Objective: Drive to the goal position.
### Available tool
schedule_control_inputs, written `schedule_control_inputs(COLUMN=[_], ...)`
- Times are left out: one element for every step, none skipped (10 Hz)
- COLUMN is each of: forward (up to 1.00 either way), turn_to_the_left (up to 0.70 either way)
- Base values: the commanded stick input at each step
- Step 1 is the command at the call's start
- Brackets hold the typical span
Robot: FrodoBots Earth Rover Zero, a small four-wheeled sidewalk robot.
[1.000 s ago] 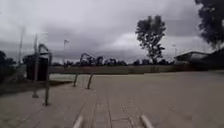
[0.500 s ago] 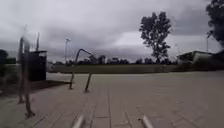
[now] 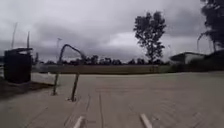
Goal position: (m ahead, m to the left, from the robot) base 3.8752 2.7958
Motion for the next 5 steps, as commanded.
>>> schedule_control_inputs(forward=[0.98, 0.98, 0.98, 0.98, 0.98], turn_to_the_left=[0.01, 0.01, 0.01, 0.01, 0.09])
